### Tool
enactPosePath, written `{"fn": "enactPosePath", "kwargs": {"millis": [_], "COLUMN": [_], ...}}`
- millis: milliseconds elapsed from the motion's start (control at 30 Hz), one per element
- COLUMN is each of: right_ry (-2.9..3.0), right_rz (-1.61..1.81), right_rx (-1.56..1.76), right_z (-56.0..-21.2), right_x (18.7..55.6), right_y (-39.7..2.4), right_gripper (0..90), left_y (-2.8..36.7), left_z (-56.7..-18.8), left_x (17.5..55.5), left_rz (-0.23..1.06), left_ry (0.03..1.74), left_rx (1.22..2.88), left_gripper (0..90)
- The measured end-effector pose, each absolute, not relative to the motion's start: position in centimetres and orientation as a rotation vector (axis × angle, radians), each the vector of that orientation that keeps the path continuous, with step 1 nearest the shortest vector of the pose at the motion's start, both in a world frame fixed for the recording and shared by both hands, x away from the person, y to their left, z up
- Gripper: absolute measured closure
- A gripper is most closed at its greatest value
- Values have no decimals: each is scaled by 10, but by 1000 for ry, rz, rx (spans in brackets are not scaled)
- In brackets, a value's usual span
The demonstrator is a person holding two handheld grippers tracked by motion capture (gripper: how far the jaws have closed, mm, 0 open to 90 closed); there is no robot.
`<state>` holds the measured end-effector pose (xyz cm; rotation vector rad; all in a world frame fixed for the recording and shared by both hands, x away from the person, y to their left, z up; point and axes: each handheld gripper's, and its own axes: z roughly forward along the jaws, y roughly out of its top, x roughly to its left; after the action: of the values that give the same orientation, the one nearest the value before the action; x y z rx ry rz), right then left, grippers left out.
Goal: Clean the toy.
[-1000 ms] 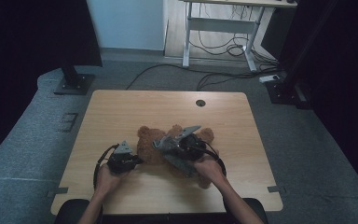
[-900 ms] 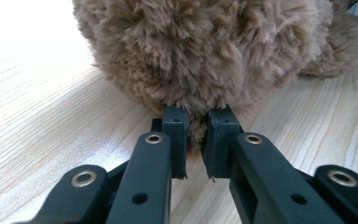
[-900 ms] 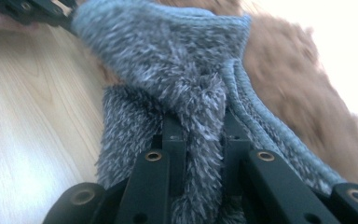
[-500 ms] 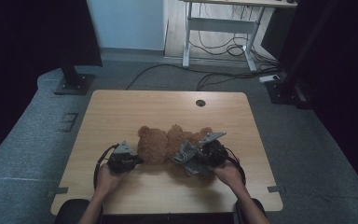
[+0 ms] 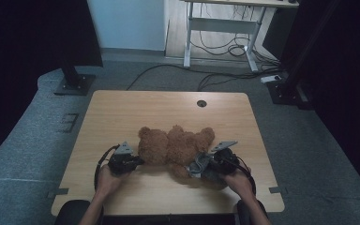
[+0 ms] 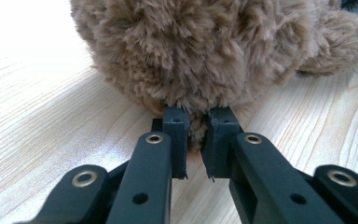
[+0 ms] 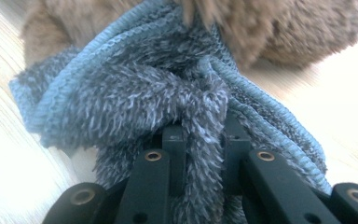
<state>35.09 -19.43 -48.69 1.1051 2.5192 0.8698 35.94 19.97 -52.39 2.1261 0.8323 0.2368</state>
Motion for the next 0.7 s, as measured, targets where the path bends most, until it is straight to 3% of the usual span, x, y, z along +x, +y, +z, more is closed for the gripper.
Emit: {"fn": "enactPosePath", "kwargs": {"millis": [267,433,700], "right_ry": [2462,2421,2474], "right_rz": [787,863,1027], "right_rx": [1170,1168,1035], "right_z": [-484,-459,-426], "right_x": [339,330,326], "right_y": [-222,-233,-202], "right_gripper": [766,766,766], "left_y": [199,199,199], "left_z": [-524,-524,-524], "left_x": [359,360,359], "left_rz": [237,236,235], "left_ry": [830,832,833], "left_rx": [2127,2126,2125], "left_gripper": [803,801,799]}}
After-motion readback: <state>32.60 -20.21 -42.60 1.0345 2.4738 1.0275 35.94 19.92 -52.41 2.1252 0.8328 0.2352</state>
